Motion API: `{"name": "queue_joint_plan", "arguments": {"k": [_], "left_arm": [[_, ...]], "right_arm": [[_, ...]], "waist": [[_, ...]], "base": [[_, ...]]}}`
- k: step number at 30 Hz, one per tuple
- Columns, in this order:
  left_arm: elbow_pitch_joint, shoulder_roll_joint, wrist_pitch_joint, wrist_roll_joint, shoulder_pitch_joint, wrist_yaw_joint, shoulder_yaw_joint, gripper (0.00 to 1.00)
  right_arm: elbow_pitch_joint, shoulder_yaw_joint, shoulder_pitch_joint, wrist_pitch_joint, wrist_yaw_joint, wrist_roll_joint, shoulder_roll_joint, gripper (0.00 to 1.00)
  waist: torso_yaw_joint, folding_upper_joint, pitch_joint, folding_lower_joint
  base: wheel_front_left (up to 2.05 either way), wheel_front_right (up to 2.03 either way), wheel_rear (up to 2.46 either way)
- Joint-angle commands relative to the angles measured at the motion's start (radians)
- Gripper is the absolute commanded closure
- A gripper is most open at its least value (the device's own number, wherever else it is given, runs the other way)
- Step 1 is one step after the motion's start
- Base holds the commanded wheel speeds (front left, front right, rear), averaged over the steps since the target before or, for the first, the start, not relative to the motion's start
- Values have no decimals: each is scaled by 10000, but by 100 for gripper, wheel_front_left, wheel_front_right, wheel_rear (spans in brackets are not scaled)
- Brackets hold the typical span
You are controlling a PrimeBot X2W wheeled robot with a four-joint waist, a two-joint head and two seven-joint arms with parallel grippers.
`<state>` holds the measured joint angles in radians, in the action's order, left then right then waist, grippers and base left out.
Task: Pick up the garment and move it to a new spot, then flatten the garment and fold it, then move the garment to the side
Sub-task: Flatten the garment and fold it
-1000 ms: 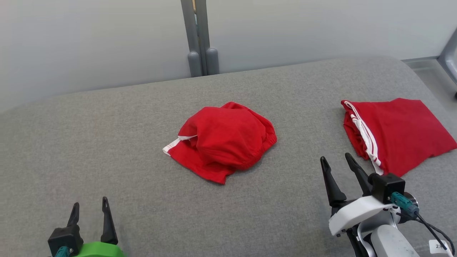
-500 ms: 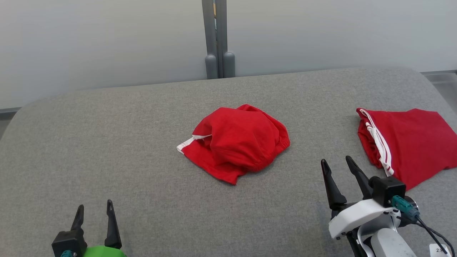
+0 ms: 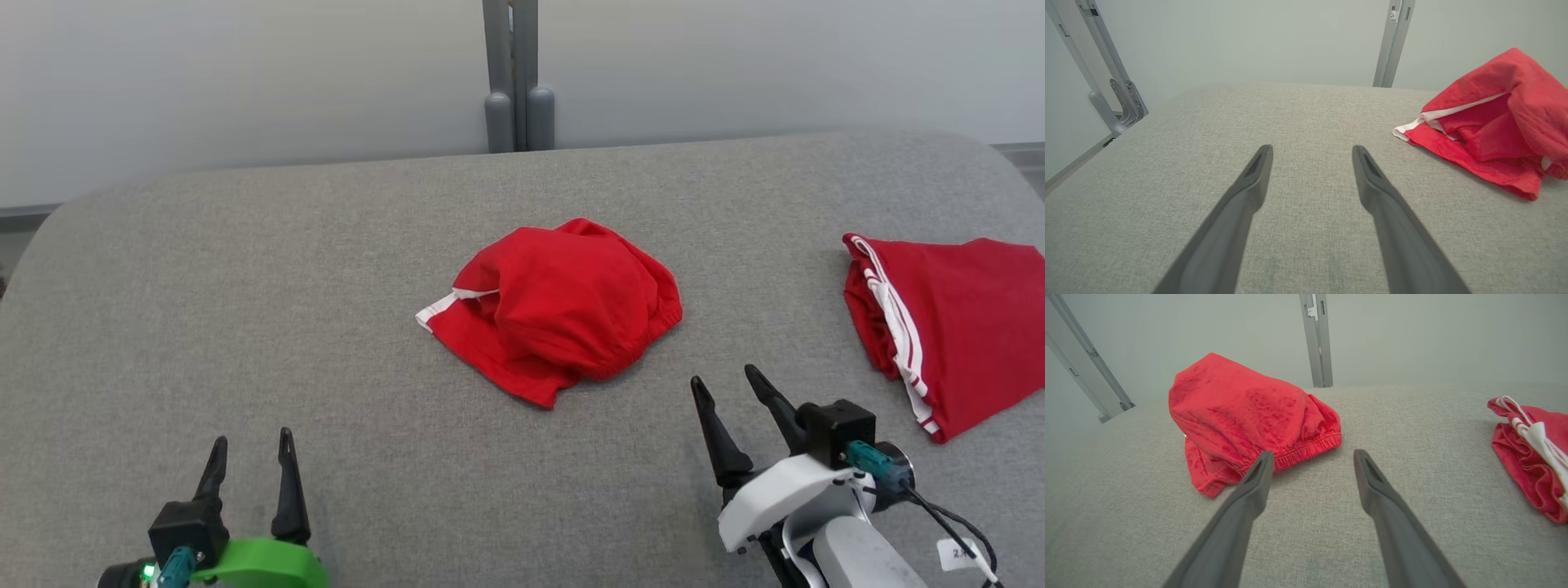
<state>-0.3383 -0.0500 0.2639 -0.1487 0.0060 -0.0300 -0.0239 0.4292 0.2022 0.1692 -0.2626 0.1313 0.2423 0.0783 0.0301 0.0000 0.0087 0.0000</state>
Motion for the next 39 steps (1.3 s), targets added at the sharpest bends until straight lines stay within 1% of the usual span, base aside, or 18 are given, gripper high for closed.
{"name": "queue_joint_plan", "arguments": {"k": [1,7,14,18,24,25,26,27,28,30,34,36,39], "left_arm": [[124,-21,-1,-128,-332,48,192,0],[258,-23,-1,-334,-765,96,804,0],[306,-23,-1,-476,-952,191,1104,0],[339,-21,-1,-513,-1000,208,1113,0],[380,-21,-1,-547,-1045,275,1164,0],[385,-21,-1,-553,-1072,282,1188,0],[384,-21,-1,-565,-1100,279,1212,0],[379,-21,-1,-590,-1110,280,1233,0],[370,-21,-1,-618,-1112,290,1253,0],[344,-21,-1,-662,-1157,298,1291,0],[265,-23,-1,-772,-1059,270,1351,0],[220,-23,-1,-779,-980,245,1376,0],[131,-21,-1,-839,-874,204,1458,0]], "right_arm": [[135,191,344,-27,-13,47,63,0],[1132,523,1241,-27,-13,284,82,0],[2293,719,1827,-27,-13,648,7,0],[2606,812,2007,-27,-13,1106,-69,0],[2523,959,2207,-27,-13,1334,-95,0],[2465,1020,2262,-27,-13,1361,-102,10],[2356,1019,2320,-27,-13,1391,-107,10],[2243,1003,2341,-27,-13,1421,-110,71],[2136,999,2330,-27,-13,1426,-104,100],[1941,966,2320,-27,-13,1405,-60,100],[1014,1122,2465,-27,-13,1481,-24,100],[610,1401,2683,-27,-13,1562,-25,100],[214,2080,3233,-27,-13,1725,18,100]], "waist": [[397,0,493,0],[1135,0,1255,0],[1889,0,1675,0],[2102,0,1799,0],[2201,0,1893,0],[2209,0,1907,0],[2212,0,1914,0],[2208,0,1914,0],[2195,0,1917,0],[2153,0,1908,0],[1974,0,1686,0],[1911,0,1554,0],[1877,0,1312,0]], "base": [[0,0,0],[0,0,0],[0,0,0],[0,0,0],[0,0,0],[0,0,0],[0,0,0],[0,0,0],[0,0,0],[0,0,0],[0,0,0],[0,0,0],[0,0,0]]}}
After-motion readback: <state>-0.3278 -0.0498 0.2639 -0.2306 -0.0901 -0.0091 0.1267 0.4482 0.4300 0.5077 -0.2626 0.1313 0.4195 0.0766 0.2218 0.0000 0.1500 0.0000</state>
